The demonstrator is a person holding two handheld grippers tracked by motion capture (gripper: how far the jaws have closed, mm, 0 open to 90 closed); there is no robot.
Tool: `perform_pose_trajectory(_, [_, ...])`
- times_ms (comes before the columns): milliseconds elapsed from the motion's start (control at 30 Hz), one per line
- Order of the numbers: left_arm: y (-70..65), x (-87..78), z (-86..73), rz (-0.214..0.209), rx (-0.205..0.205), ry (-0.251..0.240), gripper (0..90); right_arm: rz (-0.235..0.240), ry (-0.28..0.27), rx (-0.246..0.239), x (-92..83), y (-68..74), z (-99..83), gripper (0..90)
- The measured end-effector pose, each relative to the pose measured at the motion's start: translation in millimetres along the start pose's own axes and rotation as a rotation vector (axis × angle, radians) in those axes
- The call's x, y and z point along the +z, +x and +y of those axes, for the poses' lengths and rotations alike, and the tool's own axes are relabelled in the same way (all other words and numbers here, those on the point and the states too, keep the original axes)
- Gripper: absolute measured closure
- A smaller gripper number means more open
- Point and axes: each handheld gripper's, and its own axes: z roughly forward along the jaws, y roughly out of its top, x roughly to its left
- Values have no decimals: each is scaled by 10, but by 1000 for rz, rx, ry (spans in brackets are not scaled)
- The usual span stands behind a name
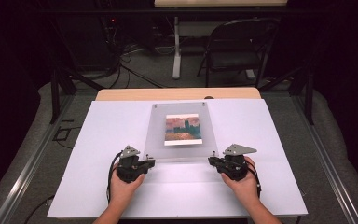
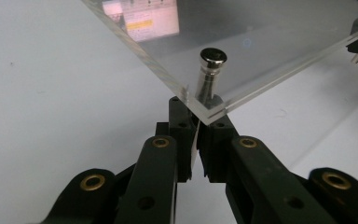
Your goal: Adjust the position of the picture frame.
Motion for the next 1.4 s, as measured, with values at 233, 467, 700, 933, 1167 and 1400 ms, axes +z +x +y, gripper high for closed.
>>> perform_pose_trajectory(233, [6, 19, 124, 10, 8, -11, 844, 1, -9, 19, 31, -78, 80, 852])
perform_pose_trajectory(467, [51, 73, 218, 19, -5, -27, 846, 1, -21, 54, 109, -178, 186, 852])
perform_pose_trajectory(700, [83, 146, 120, 35, -2, 11, 844, -1, 7, 58, 193, -160, 91, 851])
perform_pose_trajectory(933, [83, 173, 95, 46, 10, 17, 845, -8, 19, 55, 231, -161, 54, 851])
perform_pose_trajectory(1167, [106, 202, 93, 50, 5, 20, 844, -10, 28, 45, 282, -179, 62, 851])
perform_pose_trajectory(1400, [135, 214, 81, 53, 0, 31, 841, -10, 31, 43, 311, -180, 45, 851])
